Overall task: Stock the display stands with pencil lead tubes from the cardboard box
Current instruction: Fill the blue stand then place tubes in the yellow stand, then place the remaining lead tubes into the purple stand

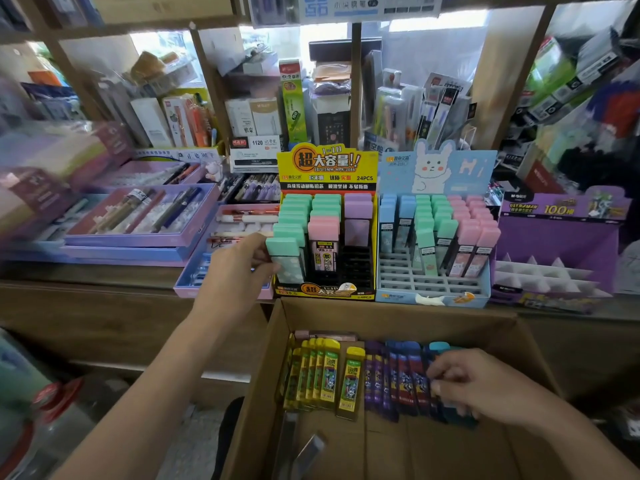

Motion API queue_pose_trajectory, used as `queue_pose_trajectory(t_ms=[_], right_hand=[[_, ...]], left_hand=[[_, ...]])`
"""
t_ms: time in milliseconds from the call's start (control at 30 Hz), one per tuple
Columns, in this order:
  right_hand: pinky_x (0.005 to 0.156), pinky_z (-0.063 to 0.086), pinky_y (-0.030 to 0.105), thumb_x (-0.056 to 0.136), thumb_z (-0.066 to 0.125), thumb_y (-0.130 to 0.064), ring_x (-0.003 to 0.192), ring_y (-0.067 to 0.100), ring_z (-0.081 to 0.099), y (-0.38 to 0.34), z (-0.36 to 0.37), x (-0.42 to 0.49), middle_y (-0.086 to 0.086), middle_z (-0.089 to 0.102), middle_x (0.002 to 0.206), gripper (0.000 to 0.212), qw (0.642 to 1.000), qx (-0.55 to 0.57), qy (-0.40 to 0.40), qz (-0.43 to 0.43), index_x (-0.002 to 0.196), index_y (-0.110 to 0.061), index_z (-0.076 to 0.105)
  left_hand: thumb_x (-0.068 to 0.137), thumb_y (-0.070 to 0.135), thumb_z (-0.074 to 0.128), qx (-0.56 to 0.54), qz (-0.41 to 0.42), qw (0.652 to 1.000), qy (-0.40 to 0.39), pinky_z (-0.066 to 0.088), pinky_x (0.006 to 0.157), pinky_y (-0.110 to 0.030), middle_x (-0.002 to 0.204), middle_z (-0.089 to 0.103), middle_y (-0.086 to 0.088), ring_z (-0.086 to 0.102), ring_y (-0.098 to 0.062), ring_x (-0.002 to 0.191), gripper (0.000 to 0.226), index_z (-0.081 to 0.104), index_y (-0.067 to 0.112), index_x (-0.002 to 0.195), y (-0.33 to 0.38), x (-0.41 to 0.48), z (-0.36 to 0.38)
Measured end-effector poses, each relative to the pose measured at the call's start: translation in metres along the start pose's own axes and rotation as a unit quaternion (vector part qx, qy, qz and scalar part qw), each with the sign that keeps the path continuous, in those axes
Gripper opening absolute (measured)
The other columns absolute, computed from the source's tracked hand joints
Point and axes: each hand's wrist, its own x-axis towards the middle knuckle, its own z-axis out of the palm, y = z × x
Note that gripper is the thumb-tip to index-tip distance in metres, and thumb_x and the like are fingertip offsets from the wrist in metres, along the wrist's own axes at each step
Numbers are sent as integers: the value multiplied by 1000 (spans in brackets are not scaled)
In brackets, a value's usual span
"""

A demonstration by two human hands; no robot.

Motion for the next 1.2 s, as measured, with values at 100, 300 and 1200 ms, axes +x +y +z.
queue_pose_trajectory(t_ms=[100,300,1200], right_hand=[[60,52,21,98,67,-29,67,5,69,1,1,2,-4,76,86,12,1000,1,3,3,110,-31,65],[61,52,21,98,67,-29,67,5,69,0,1,2,-13,76,85,13,1000,5,3,-7,111,-31,64],[105,42,37,93,71,-25,119,16,45,-91,139,31,-3,55,122,34,858,-289,-79,-417,125,-18,64]], left_hand=[[89,14,77,0,-10,1000,16,44,69,-9,82,61,26,59,12,82,21,68,24,106,-1,-3,4],[92,14,74,17,-11,999,25,56,70,-27,83,71,9,68,-8,77,9,72,15,101,1,-3,8],[79,3,83,-34,-88,996,-6,36,90,3,122,60,18,54,15,114,34,76,24,105,6,-196,5]])
